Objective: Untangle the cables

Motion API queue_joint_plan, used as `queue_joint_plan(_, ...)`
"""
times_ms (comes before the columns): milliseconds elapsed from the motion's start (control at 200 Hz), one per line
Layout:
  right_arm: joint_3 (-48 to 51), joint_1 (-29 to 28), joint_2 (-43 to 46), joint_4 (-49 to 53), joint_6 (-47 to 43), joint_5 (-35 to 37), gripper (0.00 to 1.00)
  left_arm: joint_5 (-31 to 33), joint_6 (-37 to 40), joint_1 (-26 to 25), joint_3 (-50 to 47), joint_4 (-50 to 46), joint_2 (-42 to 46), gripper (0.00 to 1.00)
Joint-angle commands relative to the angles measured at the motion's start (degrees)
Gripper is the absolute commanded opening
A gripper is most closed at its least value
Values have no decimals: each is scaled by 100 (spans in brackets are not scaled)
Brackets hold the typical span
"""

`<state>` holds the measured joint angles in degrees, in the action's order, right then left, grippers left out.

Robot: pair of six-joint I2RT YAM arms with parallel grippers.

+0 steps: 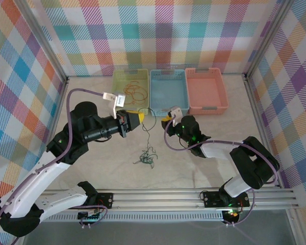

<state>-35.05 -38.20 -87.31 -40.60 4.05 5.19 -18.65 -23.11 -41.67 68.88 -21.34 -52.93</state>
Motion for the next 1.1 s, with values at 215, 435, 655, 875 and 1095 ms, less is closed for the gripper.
queue_joint_plan(215, 293, 40, 233, -885, -81, -1198, 34, 1051, 51, -77, 150, -399, -172, 0)
queue_joint_plan(435, 888, -37, 117, -2912, -567, -3712, 49, 1515, -19, -69, 303, -434, -619, 0)
queue_joint_plan(655, 887, -228, 295, -2952, -751, -4080, 55, 1578, 22, -65, 440, -555, -969, 0)
queue_joint_plan(875, 893, -318, 756, -2529, -903, -4071, 56, 1367, 83, -63, 642, -701, -1118, 0)
queue_joint_plan(1095, 673, -373, 717, -2374, -696, -3622, 54, 780, -43, -66, 705, -653, -1237, 0)
